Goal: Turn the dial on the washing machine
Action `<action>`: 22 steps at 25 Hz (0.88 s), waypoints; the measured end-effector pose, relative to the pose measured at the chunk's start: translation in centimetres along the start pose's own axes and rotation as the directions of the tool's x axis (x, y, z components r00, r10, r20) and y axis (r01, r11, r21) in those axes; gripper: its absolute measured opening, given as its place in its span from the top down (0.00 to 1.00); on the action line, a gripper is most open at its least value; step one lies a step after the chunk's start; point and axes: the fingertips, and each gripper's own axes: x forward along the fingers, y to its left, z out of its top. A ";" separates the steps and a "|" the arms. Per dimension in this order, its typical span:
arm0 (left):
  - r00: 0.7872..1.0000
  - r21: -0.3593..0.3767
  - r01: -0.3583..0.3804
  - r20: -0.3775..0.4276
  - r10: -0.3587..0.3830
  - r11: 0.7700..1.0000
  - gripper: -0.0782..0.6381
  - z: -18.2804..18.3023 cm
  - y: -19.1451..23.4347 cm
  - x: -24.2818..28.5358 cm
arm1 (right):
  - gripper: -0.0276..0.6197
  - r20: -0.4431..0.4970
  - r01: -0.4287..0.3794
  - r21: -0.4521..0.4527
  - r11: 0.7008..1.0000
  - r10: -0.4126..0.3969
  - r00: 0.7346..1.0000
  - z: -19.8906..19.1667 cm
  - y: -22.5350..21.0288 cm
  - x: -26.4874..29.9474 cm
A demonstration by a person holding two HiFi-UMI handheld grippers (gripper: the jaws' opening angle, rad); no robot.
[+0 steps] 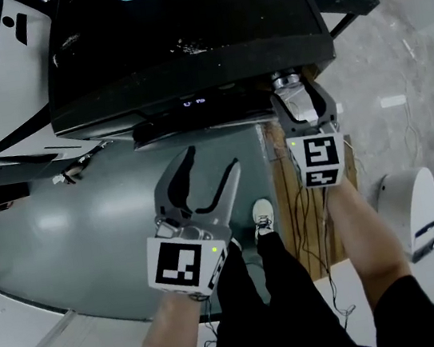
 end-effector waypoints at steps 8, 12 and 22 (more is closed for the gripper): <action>1.000 -0.014 0.001 -0.003 -0.001 1.000 0.54 -0.5 0.3 0.5 | 0.54 0.021 0.012 0.077 0.997 -0.013 1.000 -0.3 -0.1 0.3; 1.000 -0.019 0.001 -0.007 -0.001 1.000 0.54 -0.8 0.3 0.6 | 0.55 0.040 -0.006 0.202 0.979 -0.002 0.999 -0.6 -0.4 0.4; 1.000 -0.023 0.007 -0.003 -0.007 1.000 0.54 -0.7 -0.1 0.8 | 0.54 0.100 -0.098 0.492 0.865 0.056 0.993 -1.0 -0.9 0.4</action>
